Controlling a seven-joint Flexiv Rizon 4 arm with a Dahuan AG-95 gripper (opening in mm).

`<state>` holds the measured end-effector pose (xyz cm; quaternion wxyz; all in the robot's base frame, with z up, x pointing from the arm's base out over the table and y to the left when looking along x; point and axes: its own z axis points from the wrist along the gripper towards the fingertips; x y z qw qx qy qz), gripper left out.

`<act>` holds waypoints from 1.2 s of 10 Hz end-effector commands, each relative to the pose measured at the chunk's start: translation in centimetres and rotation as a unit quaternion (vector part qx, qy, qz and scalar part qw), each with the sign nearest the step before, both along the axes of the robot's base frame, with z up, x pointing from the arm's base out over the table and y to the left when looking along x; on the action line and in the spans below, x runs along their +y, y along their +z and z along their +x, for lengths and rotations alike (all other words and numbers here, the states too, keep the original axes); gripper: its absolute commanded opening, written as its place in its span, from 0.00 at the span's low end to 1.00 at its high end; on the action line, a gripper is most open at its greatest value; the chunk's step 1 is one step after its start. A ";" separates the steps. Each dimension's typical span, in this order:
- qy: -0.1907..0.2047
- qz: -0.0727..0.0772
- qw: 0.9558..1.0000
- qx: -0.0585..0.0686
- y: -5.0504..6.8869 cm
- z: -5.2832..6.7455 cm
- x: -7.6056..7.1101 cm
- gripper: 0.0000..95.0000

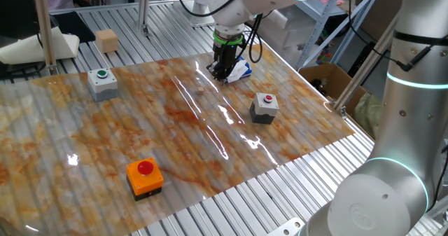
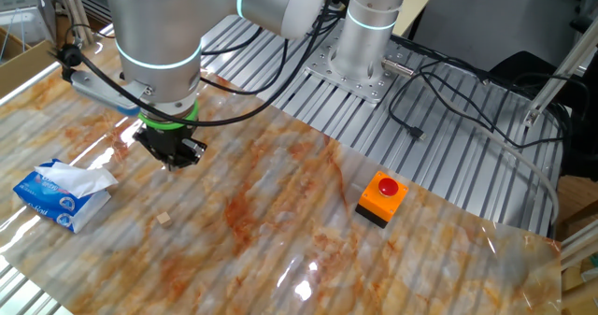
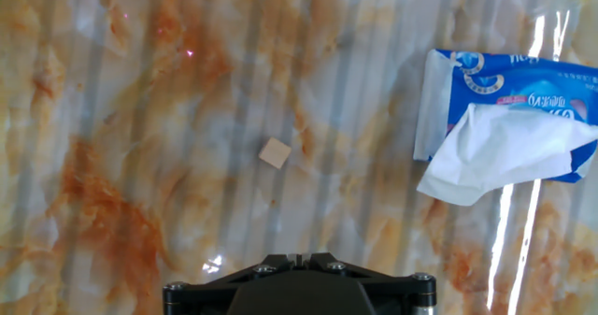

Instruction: Use the gripper to push the small block from left to right

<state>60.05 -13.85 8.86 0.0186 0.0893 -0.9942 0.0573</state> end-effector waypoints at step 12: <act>0.004 -0.001 0.999 -0.031 -4.7 2.0 -0.7 0.00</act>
